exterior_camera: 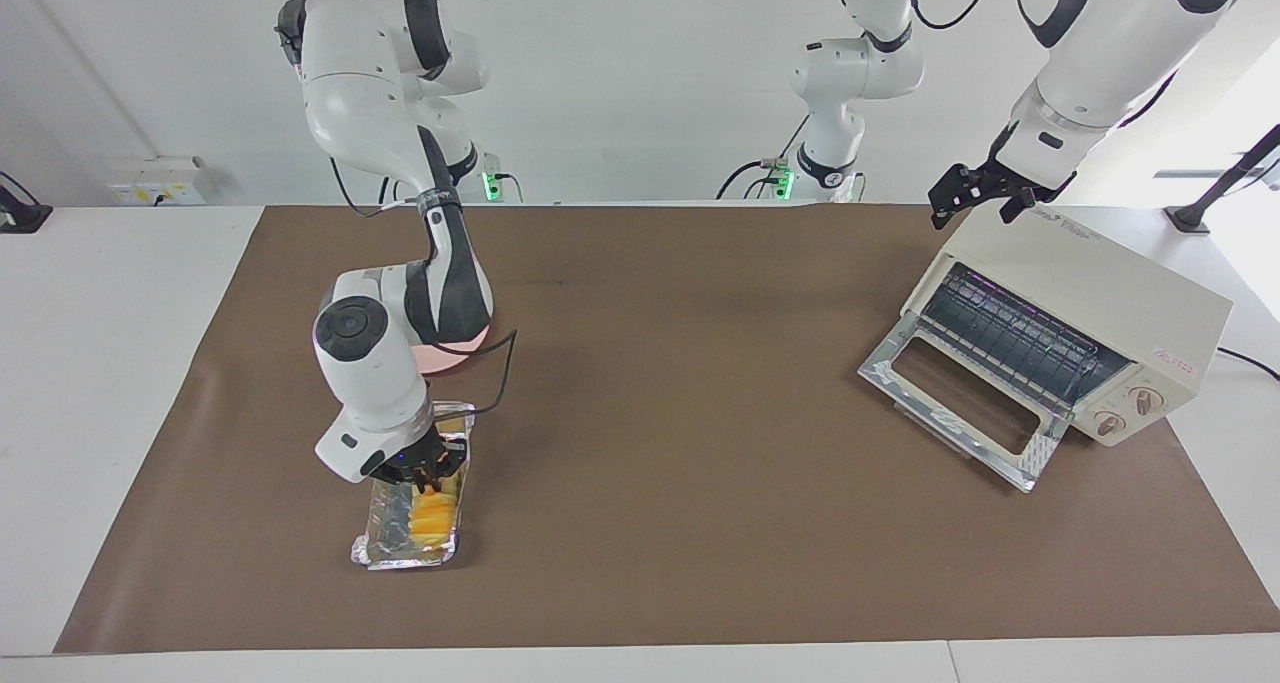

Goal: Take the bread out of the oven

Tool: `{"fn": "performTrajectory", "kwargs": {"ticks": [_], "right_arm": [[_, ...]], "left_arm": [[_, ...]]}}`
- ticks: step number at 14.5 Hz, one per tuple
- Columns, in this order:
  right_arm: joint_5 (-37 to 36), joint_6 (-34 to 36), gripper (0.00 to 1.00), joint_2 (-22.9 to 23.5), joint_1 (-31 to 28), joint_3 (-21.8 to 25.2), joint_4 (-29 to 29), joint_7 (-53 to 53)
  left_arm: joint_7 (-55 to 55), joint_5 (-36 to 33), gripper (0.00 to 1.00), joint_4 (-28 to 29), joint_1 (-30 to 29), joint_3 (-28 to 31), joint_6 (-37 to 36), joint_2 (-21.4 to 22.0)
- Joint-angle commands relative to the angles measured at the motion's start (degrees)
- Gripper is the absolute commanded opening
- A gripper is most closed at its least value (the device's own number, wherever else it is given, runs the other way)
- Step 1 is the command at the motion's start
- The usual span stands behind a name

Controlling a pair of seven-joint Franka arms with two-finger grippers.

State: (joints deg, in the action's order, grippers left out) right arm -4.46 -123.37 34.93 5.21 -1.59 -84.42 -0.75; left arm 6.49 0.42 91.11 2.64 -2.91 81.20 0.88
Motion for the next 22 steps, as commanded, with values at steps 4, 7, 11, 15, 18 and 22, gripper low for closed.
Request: {"fn": "performTrajectory", "kwargs": {"ticks": [4,7,11,15,18,22], "right_arm": [[0.24,21.91,0.0,-14.5,-0.2,-0.78,-1.24,0.23],[3.48,17.42,0.0,-31.79,-0.11,-0.87,-22.54,-0.3],[3.93,-5.42,0.0,-50.12,-0.2,-0.87,-55.97,-0.13],[3.93,-19.85,0.0,-48.04,-0.11,-0.87,-64.81,-0.04],[4.02,-26.47,0.0,-45.75,-0.2,-0.87,-68.16,0.05],[4.02,-24.82,0.99,-45.66,-0.38,-0.87,-67.55,-0.66]], "left_arm": [[-0.78,0.81,1.0,1.0,-0.71,-0.25,-0.42,1.23],[-0.78,0.81,1.0,1.0,-0.71,-0.25,-0.51,1.23],[-0.78,0.81,1.0,1.0,-0.71,-0.25,-0.42,1.23],[-0.78,0.81,1.0,1.0,-0.71,-0.25,-0.42,1.23],[-0.78,0.81,1.0,1.0,-0.71,-0.25,-0.42,1.23],[-0.78,0.81,1.0,1.0,-0.71,-0.25,-0.42,1.23]]}}
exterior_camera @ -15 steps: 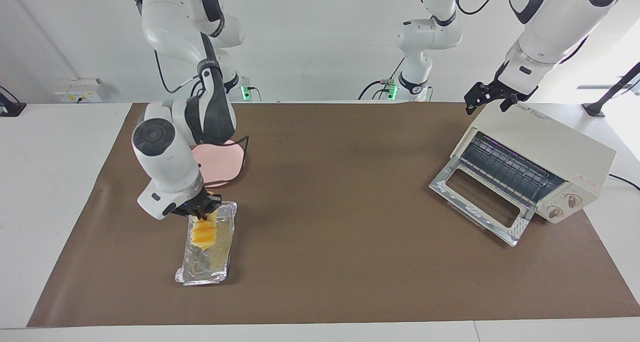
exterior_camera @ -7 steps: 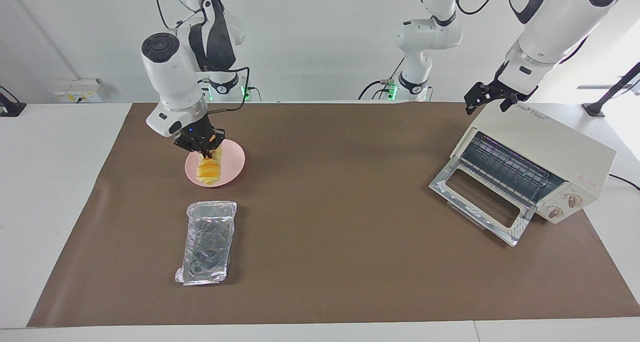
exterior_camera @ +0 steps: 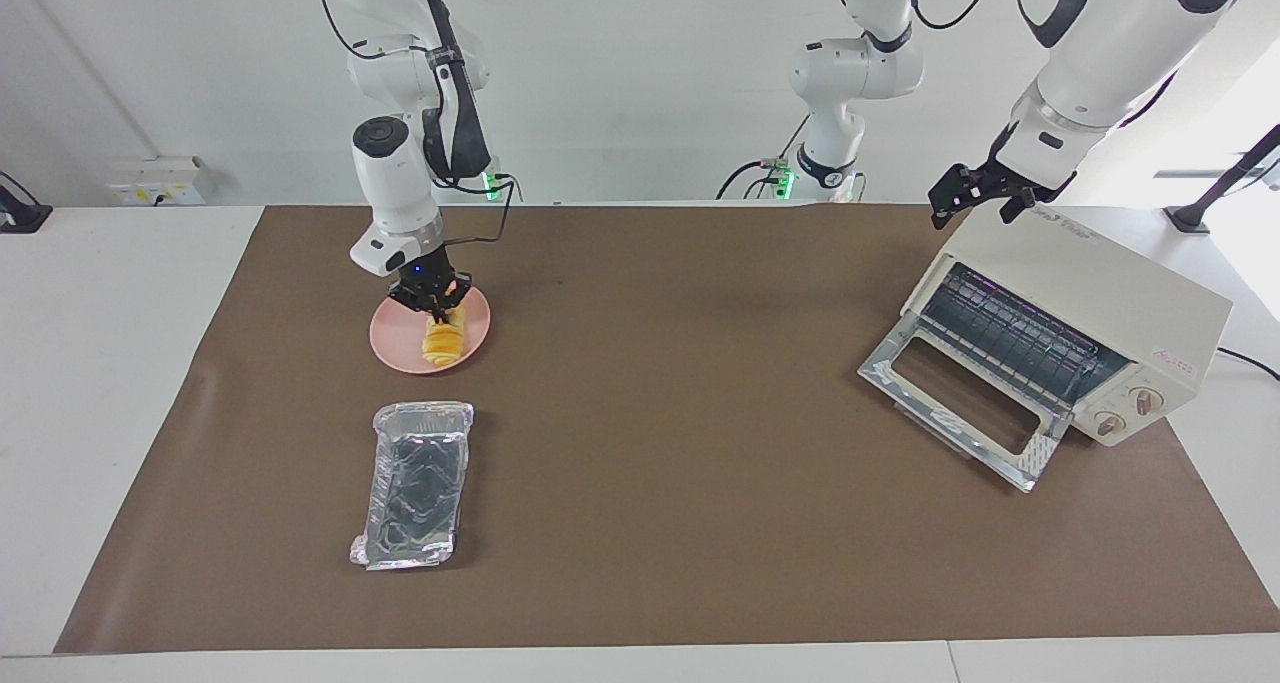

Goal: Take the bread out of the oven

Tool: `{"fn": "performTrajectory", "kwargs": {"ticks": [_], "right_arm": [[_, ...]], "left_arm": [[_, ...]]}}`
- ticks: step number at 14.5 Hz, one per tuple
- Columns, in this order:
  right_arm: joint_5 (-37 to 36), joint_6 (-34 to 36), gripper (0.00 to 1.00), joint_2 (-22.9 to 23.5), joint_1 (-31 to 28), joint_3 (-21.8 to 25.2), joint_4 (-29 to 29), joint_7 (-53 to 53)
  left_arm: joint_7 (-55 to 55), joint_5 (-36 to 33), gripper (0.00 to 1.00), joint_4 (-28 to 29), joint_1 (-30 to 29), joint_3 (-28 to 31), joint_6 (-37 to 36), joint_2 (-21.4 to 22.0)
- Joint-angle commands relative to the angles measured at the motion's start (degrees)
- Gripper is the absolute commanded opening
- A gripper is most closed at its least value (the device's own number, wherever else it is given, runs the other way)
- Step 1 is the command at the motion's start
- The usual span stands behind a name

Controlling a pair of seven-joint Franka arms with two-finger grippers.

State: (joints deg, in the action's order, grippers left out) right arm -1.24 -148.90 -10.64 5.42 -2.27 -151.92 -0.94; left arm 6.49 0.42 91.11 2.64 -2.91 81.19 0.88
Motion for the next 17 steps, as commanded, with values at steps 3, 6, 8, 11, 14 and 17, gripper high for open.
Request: {"fn": "performTrajectory", "kwargs": {"ticks": [3,6,8,11,14,17], "right_arm": [[0.71,14.89,1.0,-1.31,-0.49,-0.19,8.26,0.14],[0.8,32.92,1.0,-0.62,-1.11,-0.11,24.78,1.11],[0.97,40.32,1.0,1.57,-2.51,0.16,34.8,4.87],[2.47,53.06,1.0,8.15,-4.27,0.25,52.71,7.7],[1.94,64.33,1.0,12.21,-5.85,0.25,64.01,11.3],[2.11,65.14,1.0,12.13,-7.26,0.07,63.94,12.98]], "left_arm": [[-0.78,0.81,1.0,1.0,-0.71,-0.25,-0.42,1.22],[-0.78,0.81,1.0,1.0,-0.71,-0.25,-0.42,1.22],[-0.78,0.81,1.0,1.0,-0.71,-0.25,-0.42,1.22],[-0.78,0.81,1.0,1.0,-0.71,-0.25,-0.42,1.22],[-0.78,0.81,1.0,1.0,-0.71,-0.25,-0.42,1.22],[-0.78,0.81,1.0,1.0,-0.71,-0.25,-0.42,1.22]]}}
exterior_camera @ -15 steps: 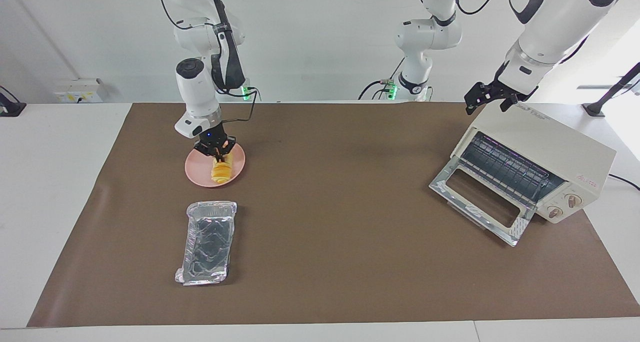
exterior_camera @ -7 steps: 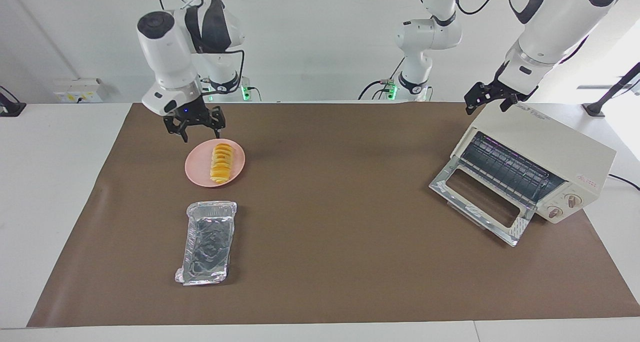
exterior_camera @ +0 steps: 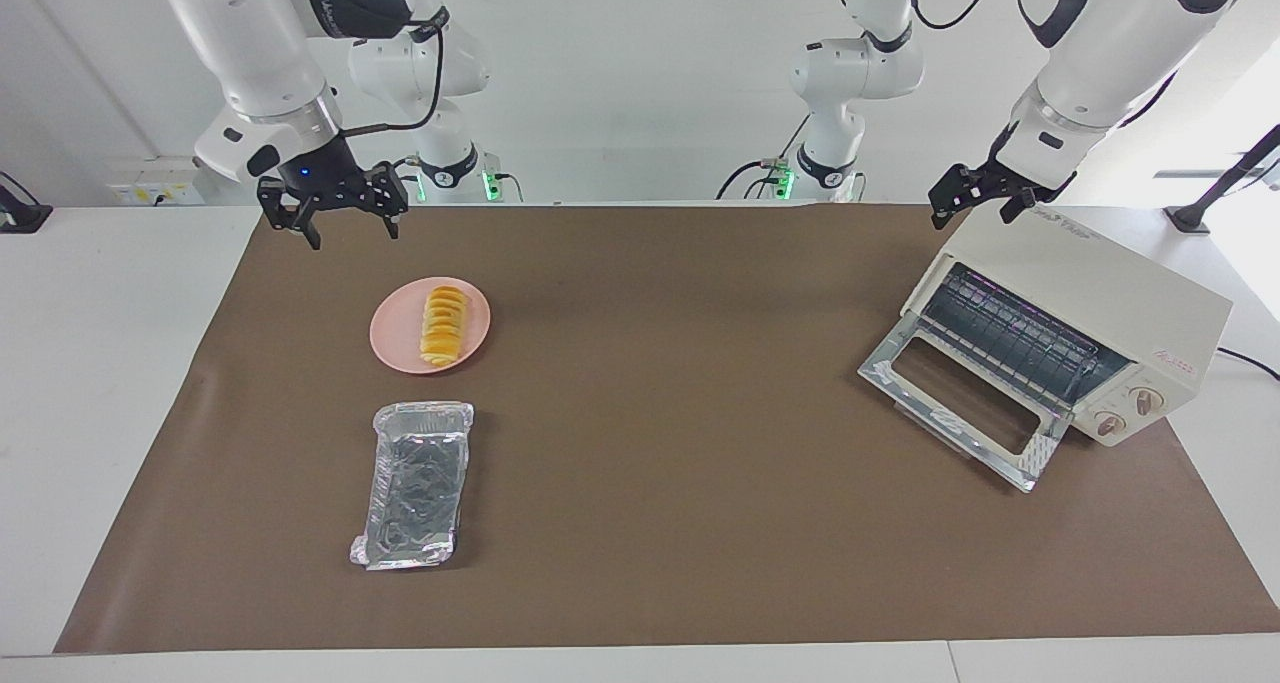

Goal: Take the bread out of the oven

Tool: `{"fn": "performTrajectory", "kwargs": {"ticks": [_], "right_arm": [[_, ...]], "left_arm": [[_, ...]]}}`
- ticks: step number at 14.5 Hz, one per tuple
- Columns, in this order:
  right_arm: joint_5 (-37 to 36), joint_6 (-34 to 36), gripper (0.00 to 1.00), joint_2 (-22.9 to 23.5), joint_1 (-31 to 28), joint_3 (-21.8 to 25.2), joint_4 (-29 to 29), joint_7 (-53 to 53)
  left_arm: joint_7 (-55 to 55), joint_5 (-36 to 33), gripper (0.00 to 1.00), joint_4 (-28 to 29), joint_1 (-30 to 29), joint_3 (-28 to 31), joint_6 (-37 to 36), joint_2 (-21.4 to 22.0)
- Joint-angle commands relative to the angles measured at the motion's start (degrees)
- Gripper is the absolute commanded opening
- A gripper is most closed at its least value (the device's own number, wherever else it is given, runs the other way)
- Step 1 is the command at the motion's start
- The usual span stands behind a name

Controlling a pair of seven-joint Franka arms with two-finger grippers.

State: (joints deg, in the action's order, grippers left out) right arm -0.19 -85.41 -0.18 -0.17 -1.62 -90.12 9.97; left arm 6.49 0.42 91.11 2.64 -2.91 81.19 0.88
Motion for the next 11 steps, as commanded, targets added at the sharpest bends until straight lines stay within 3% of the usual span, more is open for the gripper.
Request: {"fn": "performTrajectory", "kwargs": {"ticks": [1,6,11], "right_arm": [[1.07,1.47,1.0,1.68,-1.94,-0.57,1.79,2.07],[1.07,1.21,1.0,1.15,-5.45,-2.07,1.35,1.98],[0.98,0.77,1.0,1.24,-5.45,-2.15,1.17,1.89]], "left_arm": [[-0.78,0.81,1.0,1.0,-0.71,-0.25,-0.42,1.22],[-0.78,0.81,1.0,1.0,-0.71,-0.25,-0.42,1.22],[-0.78,0.81,1.0,1.0,-0.71,-0.25,-0.42,1.22]]}}
